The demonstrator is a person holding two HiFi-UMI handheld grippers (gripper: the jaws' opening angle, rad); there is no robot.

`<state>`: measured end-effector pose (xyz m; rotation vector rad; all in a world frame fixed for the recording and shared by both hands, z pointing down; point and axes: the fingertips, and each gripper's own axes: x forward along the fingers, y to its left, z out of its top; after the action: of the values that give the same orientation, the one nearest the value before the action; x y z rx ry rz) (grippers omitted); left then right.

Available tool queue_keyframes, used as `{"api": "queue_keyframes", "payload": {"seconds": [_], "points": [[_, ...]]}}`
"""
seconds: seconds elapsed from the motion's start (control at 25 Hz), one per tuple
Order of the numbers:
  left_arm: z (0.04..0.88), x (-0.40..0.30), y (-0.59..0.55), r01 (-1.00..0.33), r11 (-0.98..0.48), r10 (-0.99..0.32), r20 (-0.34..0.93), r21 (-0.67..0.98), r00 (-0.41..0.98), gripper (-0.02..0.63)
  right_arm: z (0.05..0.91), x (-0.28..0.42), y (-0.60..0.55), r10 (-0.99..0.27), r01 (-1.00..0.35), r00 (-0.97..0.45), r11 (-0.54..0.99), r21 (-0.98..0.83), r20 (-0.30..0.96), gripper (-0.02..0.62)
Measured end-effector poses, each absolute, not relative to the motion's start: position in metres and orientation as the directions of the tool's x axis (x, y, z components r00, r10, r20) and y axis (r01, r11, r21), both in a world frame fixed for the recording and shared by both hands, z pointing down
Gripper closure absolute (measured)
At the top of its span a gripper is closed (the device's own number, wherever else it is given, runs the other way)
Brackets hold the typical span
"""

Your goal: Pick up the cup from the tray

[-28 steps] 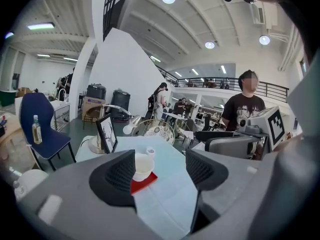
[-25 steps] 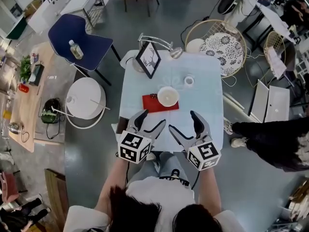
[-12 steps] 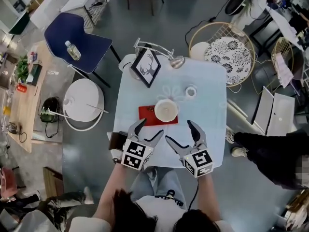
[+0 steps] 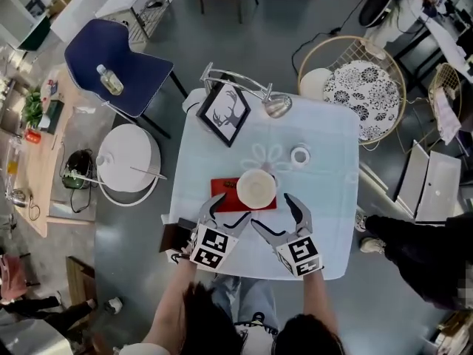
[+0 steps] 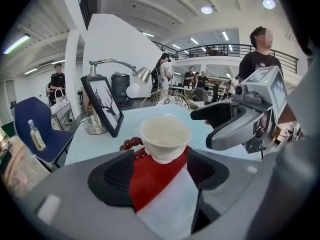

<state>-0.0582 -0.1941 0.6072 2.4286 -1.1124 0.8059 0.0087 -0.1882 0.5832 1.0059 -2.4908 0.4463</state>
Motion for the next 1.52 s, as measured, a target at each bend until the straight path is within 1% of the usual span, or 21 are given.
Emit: {"api": "queue_keyframes", "payload": {"seconds": [0.2,0.4,0.76,0.96,1.0,1.04,1.32,1.52], "points": [[0.615,-0.053,-0.201,-0.762,-0.645,-0.562,0.636,0.064,0.529,0.291,0.595,0.006,-0.201,-0.564,-0.697,-0.655,0.707,-0.114,0.503,0.127],[0.626,-0.054,-0.206,-0.776,-0.629,-0.575,0.646,0.042,0.501,0.296,0.609,0.005,-0.21,-0.527,-0.665,-0.675,0.738,-0.114,0.517,0.12],[0.64,-0.047,-0.209,-0.732,-0.681,-0.536,0.677,0.005,0.504,0.305,0.62,-0.003,-0.22,-0.397,-0.536,-0.727,0.838,-0.102,0.56,0.123],[0.635,-0.038,-0.21,-0.649,-0.756,-0.518,0.683,-0.084,0.515,0.313,0.622,-0.008,-0.224,-0.318,-0.44,-0.751,0.895,-0.079,0.579,0.121],[0.635,-0.037,-0.211,-0.638,-0.764,-0.514,0.687,-0.094,0.513,0.319,0.621,-0.01,-0.225,-0.306,-0.421,-0.755,0.904,-0.071,0.58,0.128],[0.635,-0.037,-0.212,-0.633,-0.768,-0.51,0.691,-0.097,0.512,0.319,0.62,-0.011,-0.225,-0.296,-0.409,-0.758,0.91,-0.07,0.581,0.149],[0.633,-0.037,-0.212,-0.613,-0.785,-0.491,0.691,-0.088,0.53,0.33,0.621,-0.01,-0.224,-0.275,-0.394,-0.768,0.915,-0.089,0.578,0.15],[0.631,-0.037,-0.211,-0.607,-0.79,-0.485,0.693,-0.085,0.534,0.333,0.62,-0.009,-0.223,-0.283,-0.398,-0.766,0.914,-0.079,0.578,0.15]]}}
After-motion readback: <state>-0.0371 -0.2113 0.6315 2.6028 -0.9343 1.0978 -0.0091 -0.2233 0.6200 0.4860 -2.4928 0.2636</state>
